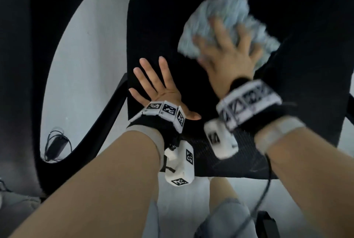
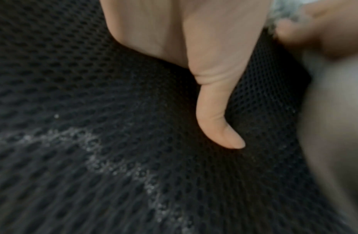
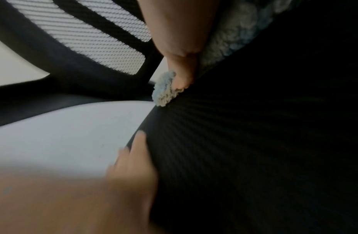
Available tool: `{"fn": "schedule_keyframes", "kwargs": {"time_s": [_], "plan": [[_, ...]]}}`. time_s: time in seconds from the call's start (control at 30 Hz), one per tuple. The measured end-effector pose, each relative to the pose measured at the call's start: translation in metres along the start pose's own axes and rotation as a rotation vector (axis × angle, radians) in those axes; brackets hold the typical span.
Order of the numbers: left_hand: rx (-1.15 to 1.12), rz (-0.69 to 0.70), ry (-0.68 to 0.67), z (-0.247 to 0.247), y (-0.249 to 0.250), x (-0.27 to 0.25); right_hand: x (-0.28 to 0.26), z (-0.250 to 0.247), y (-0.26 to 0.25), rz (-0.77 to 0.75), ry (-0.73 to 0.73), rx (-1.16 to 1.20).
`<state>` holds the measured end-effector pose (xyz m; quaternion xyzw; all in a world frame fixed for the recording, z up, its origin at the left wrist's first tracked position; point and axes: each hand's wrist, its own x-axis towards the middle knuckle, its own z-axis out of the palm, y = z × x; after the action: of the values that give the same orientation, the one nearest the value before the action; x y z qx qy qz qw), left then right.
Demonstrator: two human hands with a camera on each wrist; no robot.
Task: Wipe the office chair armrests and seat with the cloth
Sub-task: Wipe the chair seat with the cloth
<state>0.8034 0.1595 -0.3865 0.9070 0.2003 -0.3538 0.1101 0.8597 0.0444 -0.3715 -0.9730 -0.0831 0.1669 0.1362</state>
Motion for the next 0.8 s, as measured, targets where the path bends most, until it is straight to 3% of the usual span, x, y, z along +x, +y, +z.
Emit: {"fn": "schedule_keyframes", "kwargs": {"time_s": [0.1,0.17,0.3,0.4,0.5,0.6,0.7,0.8], "plan": [[0.014,0.015,0.078,0.002,0.001,-0.004,-0.061,0.016,0.006,-0.197,-0.132,-0.086],[0.016,0.023,0.109,0.002,0.002,-0.006,-0.059,0.016,0.015,-0.272,-0.202,-0.142],[0.048,0.008,0.079,0.002,0.002,-0.002,0.005,-0.004,0.009,-0.143,-0.13,-0.092],[0.017,-0.029,0.264,0.01,0.005,-0.002,0.025,-0.008,-0.007,-0.028,-0.049,-0.005],[0.011,-0.007,0.286,0.016,0.001,0.003,-0.015,0.011,-0.011,-0.079,-0.082,-0.037],[-0.063,-0.019,0.474,0.021,0.003,0.004,-0.076,0.027,-0.005,-0.204,-0.181,-0.126],[-0.027,-0.062,0.443,0.023,0.005,0.004,-0.075,0.028,0.001,-0.196,-0.224,-0.138],[0.066,0.004,0.18,0.019,-0.002,0.007,-0.034,0.021,-0.007,-0.146,-0.16,-0.106]]}}
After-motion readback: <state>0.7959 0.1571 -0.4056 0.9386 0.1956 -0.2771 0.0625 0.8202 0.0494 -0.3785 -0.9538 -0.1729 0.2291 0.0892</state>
